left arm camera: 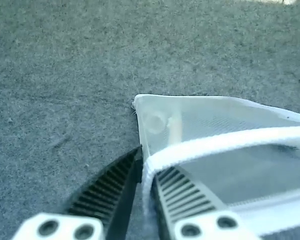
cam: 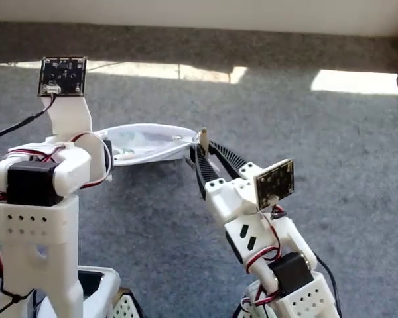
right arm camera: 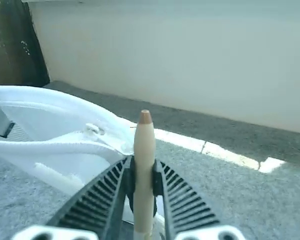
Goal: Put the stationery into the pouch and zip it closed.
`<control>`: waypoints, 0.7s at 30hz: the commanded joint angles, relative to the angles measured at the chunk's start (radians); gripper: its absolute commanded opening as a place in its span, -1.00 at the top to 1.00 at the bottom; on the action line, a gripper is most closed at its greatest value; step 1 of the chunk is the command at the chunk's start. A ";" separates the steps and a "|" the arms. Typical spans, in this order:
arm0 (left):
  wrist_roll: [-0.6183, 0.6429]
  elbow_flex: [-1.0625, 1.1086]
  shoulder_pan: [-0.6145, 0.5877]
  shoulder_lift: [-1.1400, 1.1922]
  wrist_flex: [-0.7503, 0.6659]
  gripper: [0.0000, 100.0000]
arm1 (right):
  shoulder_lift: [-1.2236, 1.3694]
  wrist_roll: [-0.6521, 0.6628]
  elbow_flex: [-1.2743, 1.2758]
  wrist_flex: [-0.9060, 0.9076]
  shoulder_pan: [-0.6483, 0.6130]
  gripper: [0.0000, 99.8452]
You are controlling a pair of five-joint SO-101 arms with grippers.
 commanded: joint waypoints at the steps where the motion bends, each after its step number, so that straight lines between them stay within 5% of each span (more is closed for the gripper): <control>1: -0.002 -0.007 0.025 -0.036 -0.026 0.96 | -0.018 -0.008 -0.025 -0.036 0.015 0.99; 21: -0.003 0.073 -0.016 -0.038 -0.083 0.96 | -0.016 -0.006 -0.377 -0.035 0.010 0.99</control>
